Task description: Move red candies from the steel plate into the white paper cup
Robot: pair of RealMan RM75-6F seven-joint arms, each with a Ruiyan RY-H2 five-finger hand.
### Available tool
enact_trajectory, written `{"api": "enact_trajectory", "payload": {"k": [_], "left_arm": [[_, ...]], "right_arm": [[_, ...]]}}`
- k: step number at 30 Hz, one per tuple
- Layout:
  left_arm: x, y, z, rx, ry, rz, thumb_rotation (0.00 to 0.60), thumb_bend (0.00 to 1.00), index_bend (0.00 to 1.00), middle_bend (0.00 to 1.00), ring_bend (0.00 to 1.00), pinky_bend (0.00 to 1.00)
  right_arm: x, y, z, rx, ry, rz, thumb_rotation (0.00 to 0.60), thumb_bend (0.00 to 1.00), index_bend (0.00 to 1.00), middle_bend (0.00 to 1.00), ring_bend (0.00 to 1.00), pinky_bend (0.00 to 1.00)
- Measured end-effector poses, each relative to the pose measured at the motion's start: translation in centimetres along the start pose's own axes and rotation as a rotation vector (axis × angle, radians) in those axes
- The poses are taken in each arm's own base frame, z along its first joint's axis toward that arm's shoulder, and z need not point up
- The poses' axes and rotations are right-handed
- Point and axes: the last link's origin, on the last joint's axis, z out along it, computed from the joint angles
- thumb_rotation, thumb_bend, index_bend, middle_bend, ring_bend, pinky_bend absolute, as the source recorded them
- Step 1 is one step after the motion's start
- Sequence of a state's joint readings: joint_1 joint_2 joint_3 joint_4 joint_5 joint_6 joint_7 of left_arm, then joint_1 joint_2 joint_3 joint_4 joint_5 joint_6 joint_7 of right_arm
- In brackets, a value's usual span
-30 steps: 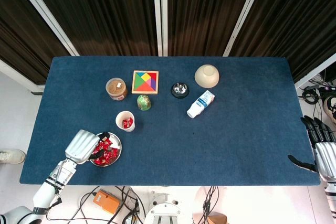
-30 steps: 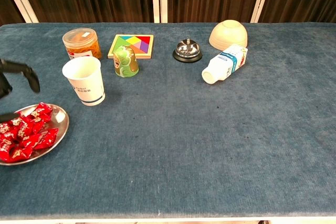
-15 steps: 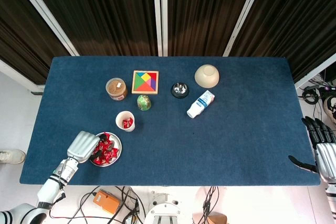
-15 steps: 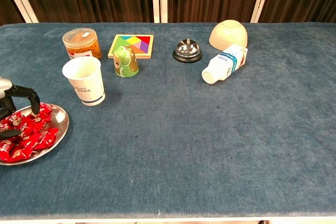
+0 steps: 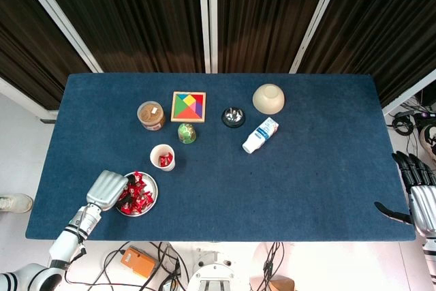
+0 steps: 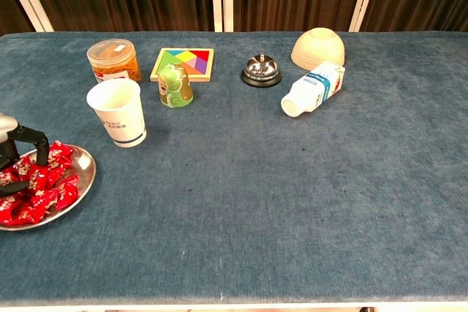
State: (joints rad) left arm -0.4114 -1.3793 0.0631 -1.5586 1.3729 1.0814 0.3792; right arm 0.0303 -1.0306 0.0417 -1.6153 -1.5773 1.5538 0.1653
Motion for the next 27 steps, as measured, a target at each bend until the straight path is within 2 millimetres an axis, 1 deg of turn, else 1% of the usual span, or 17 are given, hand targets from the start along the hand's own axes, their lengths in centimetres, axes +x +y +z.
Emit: {"api": "enact_trajectory", "payload": {"k": [5, 9, 17, 21, 27], "left_arm": [[-0.1, 0.0, 0.1, -0.002, -0.004, -0.007, 0.6, 0.39, 0.53, 0.87, 0.84, 0.83], [-0.2, 0.1, 0.2, -0.005, 0.0, -0.008, 0.6, 0.43, 0.57, 0.87, 0.85, 0.83], [0.5, 0.3, 0.1, -0.013, 0.02, -0.042, 0.6, 0.44, 0.59, 0.87, 0.85, 0.83], [1.7, 0.5, -0.1, -0.021, 0.057, -0.076, 0.6, 0.44, 0.59, 0.87, 0.85, 0.83], [4.5, 0.6, -0.3, -0.032, 0.14, -0.13, 0.6, 0.44, 0.59, 0.87, 0.85, 0.83]], "right_arm": [[-0.1, 0.0, 0.0, -0.001, -0.003, 0.002, 0.6, 0.2, 0.02, 0.13, 0.1, 0.16], [-0.1, 0.0, 0.1, 0.0, -0.004, 0.001, 0.6, 0.2, 0.02, 0.13, 0.1, 0.16], [-0.1, 0.0, 0.2, 0.002, -0.002, 0.004, 0.6, 0.2, 0.02, 0.13, 0.1, 0.16], [0.0, 0.0, 0.1, 0.001, -0.001, 0.006, 0.6, 0.2, 0.02, 0.13, 0.1, 0.16], [0.0, 0.2, 0.0, 0.0, 0.002, 0.007, 0.6, 0.2, 0.03, 0.14, 0.1, 0.16]]}}
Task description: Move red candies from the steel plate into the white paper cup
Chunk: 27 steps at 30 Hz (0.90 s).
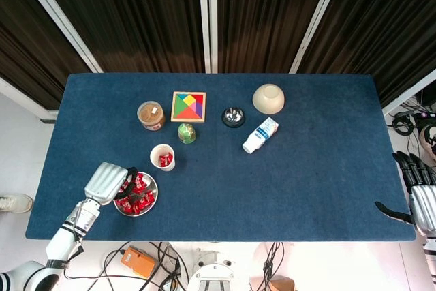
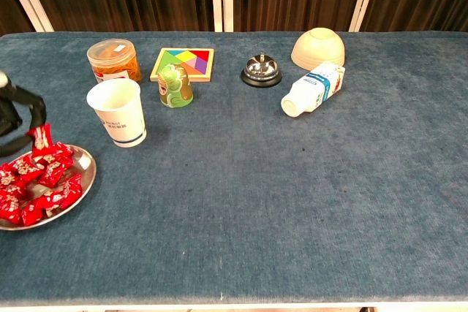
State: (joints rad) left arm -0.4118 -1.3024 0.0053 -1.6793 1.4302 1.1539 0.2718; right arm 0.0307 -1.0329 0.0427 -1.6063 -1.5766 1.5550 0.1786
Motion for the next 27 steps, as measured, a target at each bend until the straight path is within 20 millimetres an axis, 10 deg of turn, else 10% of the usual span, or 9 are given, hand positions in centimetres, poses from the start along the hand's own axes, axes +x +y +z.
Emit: {"api": "enact_trajectory", "payload": {"k": [10, 27], "left_arm": [[4.4, 1.4, 3.5, -0.033, 0.12, -0.019, 0.6, 0.43, 0.59, 0.87, 0.85, 0.83], [3.8, 3.5, 8.6, -0.03, 0.061, 0.052, 0.6, 0.42, 0.59, 0.87, 0.84, 0.83]], "right_arm": [[0.0, 0.1, -0.1, 0.0, 0.003, 0.005, 0.6, 0.2, 0.03, 0.14, 0.1, 0.16], [0.3, 0.6, -0.2, -0.018, 0.013, 0.006, 0.6, 0.2, 0.02, 0.14, 0.1, 0.16]]}}
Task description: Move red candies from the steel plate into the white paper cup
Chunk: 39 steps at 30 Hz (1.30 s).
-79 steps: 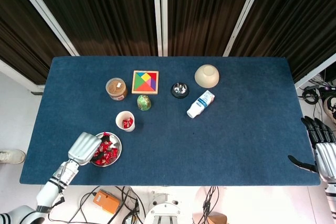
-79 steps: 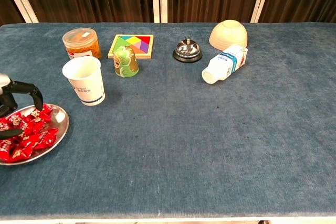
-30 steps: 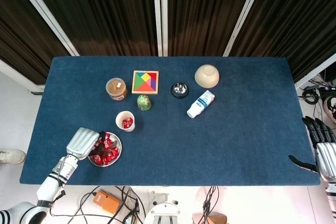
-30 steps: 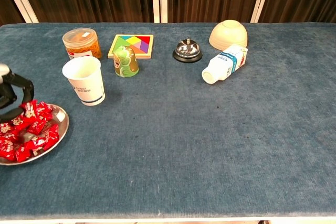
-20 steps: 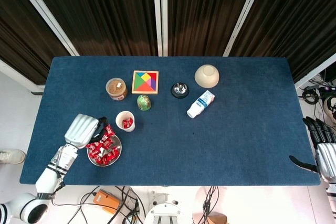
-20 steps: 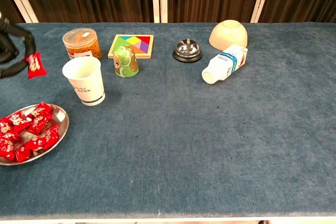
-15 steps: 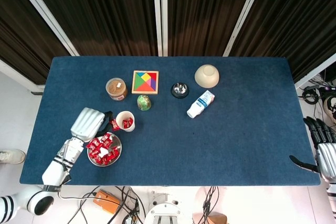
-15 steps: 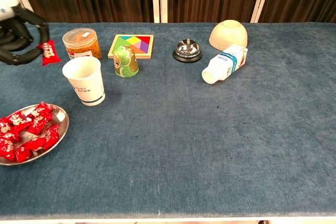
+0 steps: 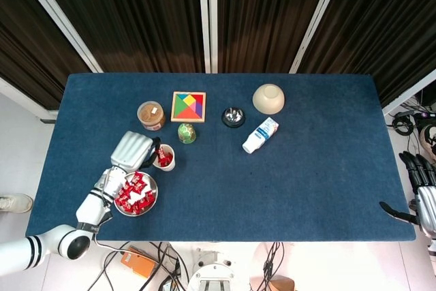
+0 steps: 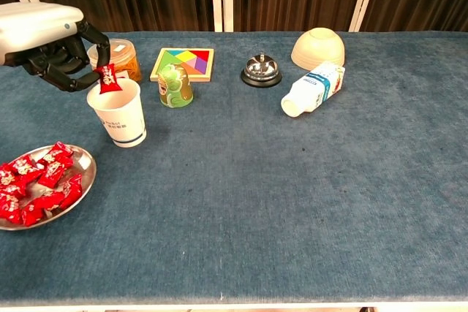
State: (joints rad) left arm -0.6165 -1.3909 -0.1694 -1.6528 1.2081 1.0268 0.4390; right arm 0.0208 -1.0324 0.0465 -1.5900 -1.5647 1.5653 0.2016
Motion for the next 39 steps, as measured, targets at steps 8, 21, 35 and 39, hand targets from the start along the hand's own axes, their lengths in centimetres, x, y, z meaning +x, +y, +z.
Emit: {"api": "enact_trajectory", "payload": {"k": [8, 21, 35, 39], "left_arm": [[-0.3, 0.2, 0.2, -0.002, -0.007, 0.012, 0.6, 0.38, 0.53, 0.87, 0.84, 0.83], [0.1, 0.2, -0.3, 0.004, 0.014, 0.02, 0.6, 0.34, 0.38, 0.87, 0.84, 0.83], [2.4, -2.9, -7.6, 0.048, 0.207, -0.036, 0.6, 0.31, 0.41, 0.87, 0.84, 0.83], [0.8, -3.3, -9.6, 0.046, 0.173, -0.031, 0.6, 0.26, 0.41, 0.87, 0.83, 0.83]], "right_arm": [[-0.1, 0.0, 0.2, 0.001, -0.004, 0.002, 0.6, 0.2, 0.02, 0.14, 0.1, 0.16], [-0.2, 0.0, 0.3, -0.002, -0.004, 0.004, 0.6, 0.2, 0.02, 0.15, 0.1, 0.16], [-0.1, -0.1, 0.4, 0.011, 0.004, 0.006, 0.6, 0.2, 0.02, 0.15, 0.1, 0.16], [-0.1, -0.3, 0.4, 0.019, 0.004, 0.004, 0.6, 0.2, 0.02, 0.15, 0.1, 0.16]]}}
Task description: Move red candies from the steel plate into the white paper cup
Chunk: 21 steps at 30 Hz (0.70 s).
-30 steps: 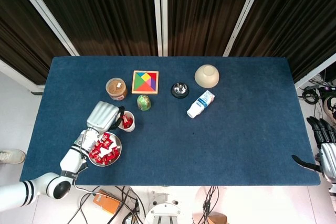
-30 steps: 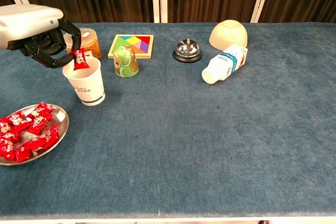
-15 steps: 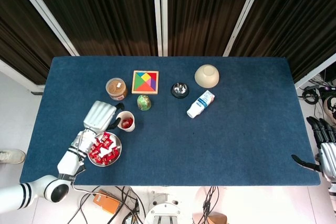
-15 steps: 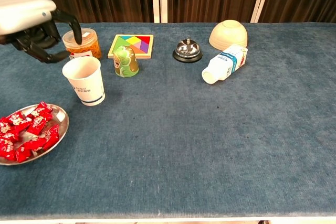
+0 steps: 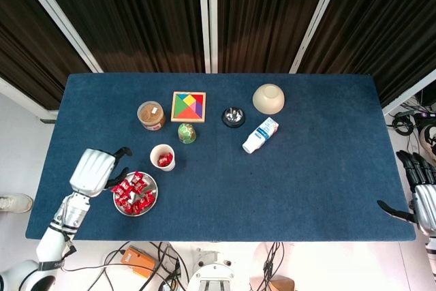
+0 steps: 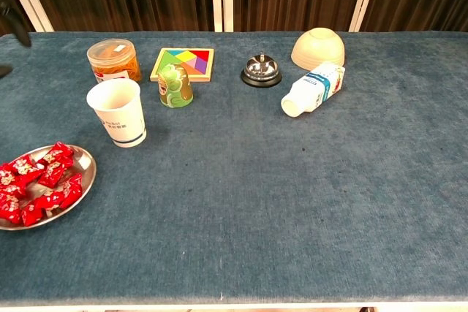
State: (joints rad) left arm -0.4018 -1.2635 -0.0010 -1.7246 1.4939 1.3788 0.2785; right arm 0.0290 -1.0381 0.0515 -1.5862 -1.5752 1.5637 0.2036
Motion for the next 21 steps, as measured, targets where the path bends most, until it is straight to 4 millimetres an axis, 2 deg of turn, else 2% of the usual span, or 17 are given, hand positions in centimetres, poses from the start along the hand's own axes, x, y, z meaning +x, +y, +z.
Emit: {"api": "enact_trajectory", "payload": {"k": [6, 14, 21], "left_arm": [[-2.6, 0.7, -1.0, -0.051, -0.091, 0.026, 0.6, 0.22, 0.41, 0.87, 0.83, 0.83], [-6.4, 2.3, -0.2, -0.12, -0.218, 0.07, 0.6, 0.2, 0.41, 0.87, 0.83, 0.83], [-7.7, 2.1, 0.3, -0.096, -0.269, 0.118, 0.6, 0.19, 0.38, 0.86, 0.83, 0.83]], "right_arm": [[0.0, -0.2, -0.1, 0.005, -0.001, -0.002, 0.6, 0.2, 0.02, 0.15, 0.1, 0.16], [0.0, 0.0, -0.4, -0.004, -0.003, -0.001, 0.6, 0.2, 0.02, 0.15, 0.1, 0.17], [-0.1, 0.0, -0.3, -0.005, -0.005, -0.002, 0.6, 0.2, 0.02, 0.15, 0.1, 0.17]]}}
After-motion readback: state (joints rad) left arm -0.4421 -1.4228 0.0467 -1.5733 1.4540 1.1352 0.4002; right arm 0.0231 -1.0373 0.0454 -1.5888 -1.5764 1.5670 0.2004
